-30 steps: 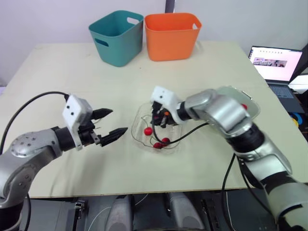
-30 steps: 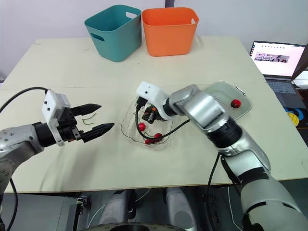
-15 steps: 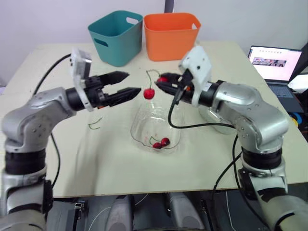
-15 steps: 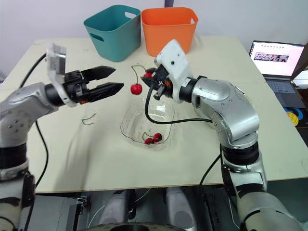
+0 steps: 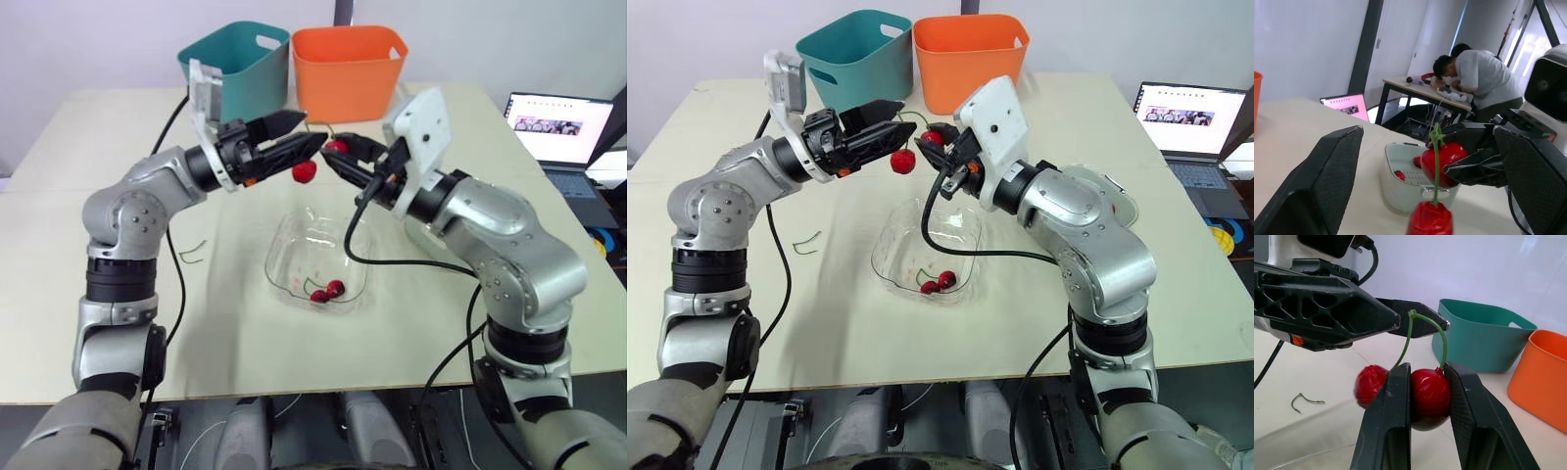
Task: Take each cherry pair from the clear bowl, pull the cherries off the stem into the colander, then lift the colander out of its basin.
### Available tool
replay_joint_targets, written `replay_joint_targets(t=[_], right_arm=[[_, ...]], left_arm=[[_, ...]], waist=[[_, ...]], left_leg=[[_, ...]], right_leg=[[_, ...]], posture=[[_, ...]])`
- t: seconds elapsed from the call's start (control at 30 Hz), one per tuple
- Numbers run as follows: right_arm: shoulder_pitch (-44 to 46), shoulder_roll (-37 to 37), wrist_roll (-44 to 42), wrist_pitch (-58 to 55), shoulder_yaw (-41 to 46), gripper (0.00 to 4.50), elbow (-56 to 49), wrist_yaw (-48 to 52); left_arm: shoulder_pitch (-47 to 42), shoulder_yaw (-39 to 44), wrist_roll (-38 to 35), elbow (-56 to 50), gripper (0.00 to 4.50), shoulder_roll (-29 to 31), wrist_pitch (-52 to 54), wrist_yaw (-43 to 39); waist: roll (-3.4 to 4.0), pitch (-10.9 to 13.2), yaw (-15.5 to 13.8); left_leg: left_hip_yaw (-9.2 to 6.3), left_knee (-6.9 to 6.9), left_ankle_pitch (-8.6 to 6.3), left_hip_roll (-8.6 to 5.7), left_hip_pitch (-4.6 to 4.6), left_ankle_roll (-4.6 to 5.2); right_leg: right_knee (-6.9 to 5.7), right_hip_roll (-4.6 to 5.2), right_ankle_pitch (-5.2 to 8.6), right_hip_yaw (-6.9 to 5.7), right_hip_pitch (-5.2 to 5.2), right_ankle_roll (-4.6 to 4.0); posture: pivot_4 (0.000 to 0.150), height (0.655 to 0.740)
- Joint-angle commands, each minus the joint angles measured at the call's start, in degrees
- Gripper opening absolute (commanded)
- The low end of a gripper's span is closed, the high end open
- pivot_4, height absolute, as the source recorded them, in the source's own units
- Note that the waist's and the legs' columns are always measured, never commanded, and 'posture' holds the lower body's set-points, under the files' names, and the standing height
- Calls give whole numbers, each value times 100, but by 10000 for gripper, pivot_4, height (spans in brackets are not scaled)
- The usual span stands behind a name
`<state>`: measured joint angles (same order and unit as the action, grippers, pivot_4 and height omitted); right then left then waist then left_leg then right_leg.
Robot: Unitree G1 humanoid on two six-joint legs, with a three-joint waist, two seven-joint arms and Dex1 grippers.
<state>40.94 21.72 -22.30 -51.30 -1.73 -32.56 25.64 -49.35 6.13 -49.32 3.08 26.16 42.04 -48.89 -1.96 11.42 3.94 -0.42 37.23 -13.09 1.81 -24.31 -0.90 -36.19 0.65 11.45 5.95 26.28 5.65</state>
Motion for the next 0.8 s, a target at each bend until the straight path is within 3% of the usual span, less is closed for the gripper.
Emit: replay_joint_targets(t=[0.03,0.2,0.23,0.3,0.67,0.8], right_arm=[[54,7,-130,95,110,7516,-258,-32],[61,11,-245,74,102,7516,-271,-45],[65,15,-257,67,100,7516,-277,-55],[66,22,-278,54,101,7516,-291,-67],[53,52,-406,-8,94,7516,-338,-157],[48,60,-464,-49,125,7516,-355,-195]], left_arm=[[-163,191,-89,-136,45000,-75,-22,27],[-131,219,-140,-212,45000,-176,39,79],[-127,237,-155,-219,43187,-197,53,100],[-125,257,-172,-223,38846,-229,68,132],[-137,279,-256,-282,304,-343,189,175],[-113,306,-245,-319,304,-371,198,245]], waist=[[0,0,-1],[0,0,-1],[0,0,-2],[0,0,1],[0,0,-2],[0,0,0]], left_leg=[[0,0,0,0,0,0],[-1,0,0,0,0,0],[-1,0,0,0,0,0],[-1,0,0,0,0,0],[-1,0,0,0,0,0],[-1,0,0,0,0,0]], right_leg=[[0,0,0,0,0,0],[1,0,0,0,-1,0],[1,0,0,0,-1,0],[1,0,0,0,-1,0],[1,0,0,0,-2,0],[1,0,0,0,-1,0]], posture=[[1500,7400],[1500,7400],[1500,7400],[1500,7400],[1500,7400],[1500,7400]])
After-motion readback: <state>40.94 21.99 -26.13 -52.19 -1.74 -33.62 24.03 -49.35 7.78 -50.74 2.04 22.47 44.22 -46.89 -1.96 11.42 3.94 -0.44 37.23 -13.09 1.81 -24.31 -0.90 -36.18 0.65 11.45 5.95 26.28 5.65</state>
